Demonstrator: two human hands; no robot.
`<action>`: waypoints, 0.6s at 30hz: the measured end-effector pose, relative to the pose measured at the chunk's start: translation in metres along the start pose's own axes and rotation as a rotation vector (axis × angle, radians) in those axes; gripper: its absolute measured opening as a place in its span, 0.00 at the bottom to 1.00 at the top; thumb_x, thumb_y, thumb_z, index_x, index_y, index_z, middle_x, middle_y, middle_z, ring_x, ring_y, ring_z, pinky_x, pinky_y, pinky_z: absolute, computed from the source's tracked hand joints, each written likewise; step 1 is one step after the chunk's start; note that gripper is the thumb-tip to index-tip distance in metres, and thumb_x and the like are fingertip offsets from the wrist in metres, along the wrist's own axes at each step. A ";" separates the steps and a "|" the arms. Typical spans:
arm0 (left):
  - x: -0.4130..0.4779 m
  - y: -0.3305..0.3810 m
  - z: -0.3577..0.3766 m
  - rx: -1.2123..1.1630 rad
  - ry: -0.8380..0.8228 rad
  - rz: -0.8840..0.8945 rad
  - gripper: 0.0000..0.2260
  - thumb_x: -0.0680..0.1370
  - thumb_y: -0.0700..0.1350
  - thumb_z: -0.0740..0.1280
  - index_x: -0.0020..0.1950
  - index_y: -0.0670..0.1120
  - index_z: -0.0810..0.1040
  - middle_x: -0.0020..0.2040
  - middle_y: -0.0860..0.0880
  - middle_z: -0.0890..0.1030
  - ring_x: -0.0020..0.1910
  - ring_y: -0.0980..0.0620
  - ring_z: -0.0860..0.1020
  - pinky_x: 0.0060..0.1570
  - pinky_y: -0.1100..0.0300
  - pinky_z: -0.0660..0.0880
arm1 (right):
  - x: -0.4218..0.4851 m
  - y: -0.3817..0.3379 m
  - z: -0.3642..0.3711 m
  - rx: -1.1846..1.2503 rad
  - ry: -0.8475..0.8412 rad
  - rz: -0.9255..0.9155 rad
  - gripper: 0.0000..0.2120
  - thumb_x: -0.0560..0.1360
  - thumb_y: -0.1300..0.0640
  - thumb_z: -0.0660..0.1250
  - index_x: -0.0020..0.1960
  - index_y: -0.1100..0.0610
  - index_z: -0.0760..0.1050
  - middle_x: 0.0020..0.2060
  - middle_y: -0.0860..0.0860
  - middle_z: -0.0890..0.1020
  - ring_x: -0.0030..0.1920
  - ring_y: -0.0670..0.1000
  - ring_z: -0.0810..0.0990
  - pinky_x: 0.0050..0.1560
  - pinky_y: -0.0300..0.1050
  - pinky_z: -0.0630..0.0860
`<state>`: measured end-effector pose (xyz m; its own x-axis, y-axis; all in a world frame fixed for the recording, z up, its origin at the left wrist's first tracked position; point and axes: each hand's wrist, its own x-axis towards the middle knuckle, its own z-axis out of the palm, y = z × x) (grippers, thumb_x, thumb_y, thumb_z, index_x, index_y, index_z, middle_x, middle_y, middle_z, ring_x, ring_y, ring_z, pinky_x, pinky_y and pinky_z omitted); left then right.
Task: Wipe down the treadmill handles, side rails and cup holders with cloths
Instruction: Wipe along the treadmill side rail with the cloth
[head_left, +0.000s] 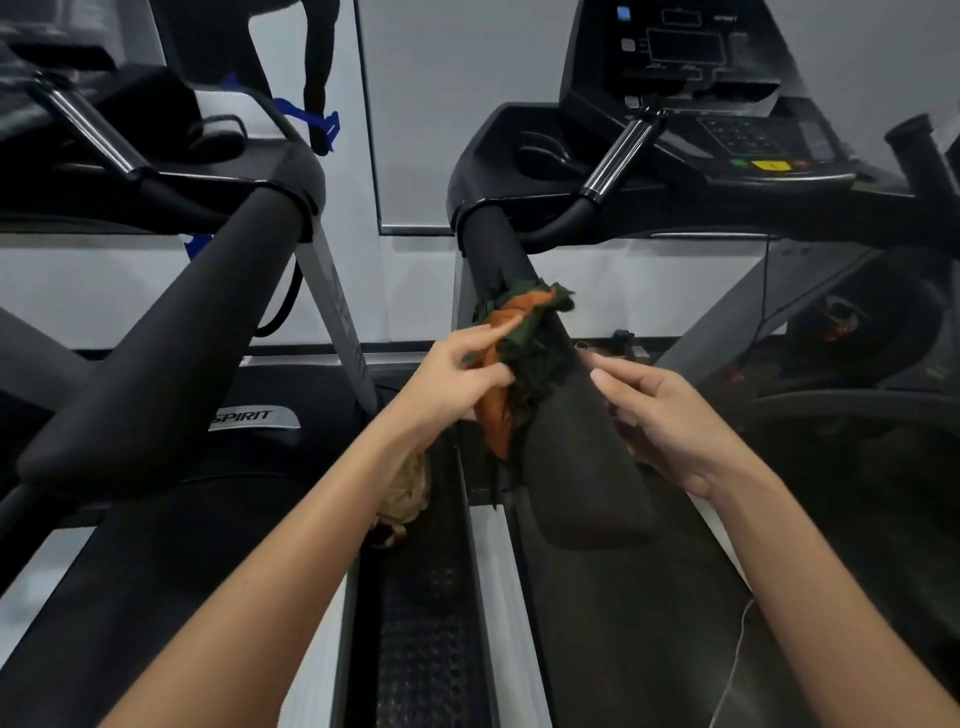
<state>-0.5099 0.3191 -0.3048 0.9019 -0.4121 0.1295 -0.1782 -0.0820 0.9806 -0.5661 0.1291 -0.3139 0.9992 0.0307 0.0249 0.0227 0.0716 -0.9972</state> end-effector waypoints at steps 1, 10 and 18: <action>-0.008 0.001 0.000 -0.024 -0.049 -0.010 0.22 0.76 0.36 0.66 0.66 0.55 0.72 0.67 0.51 0.71 0.61 0.48 0.75 0.40 0.59 0.80 | -0.002 0.000 0.000 0.007 -0.016 0.011 0.13 0.78 0.59 0.60 0.59 0.49 0.76 0.35 0.45 0.84 0.35 0.41 0.82 0.29 0.37 0.77; -0.031 -0.007 0.005 0.115 0.094 0.157 0.19 0.71 0.30 0.69 0.46 0.55 0.81 0.58 0.47 0.75 0.54 0.52 0.77 0.59 0.61 0.73 | -0.001 0.001 0.000 -0.017 -0.050 -0.031 0.10 0.77 0.58 0.61 0.55 0.52 0.79 0.41 0.47 0.84 0.41 0.44 0.82 0.33 0.42 0.79; 0.003 -0.010 0.007 0.058 0.267 0.053 0.15 0.78 0.32 0.60 0.61 0.43 0.77 0.58 0.41 0.80 0.55 0.47 0.79 0.58 0.53 0.76 | 0.002 0.004 0.001 0.014 -0.031 -0.042 0.11 0.78 0.59 0.60 0.52 0.46 0.78 0.42 0.46 0.85 0.45 0.45 0.82 0.44 0.46 0.78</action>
<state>-0.5078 0.3119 -0.3156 0.9610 -0.1642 0.2225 -0.2436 -0.1213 0.9623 -0.5646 0.1301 -0.3176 0.9959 0.0578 0.0696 0.0643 0.0879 -0.9941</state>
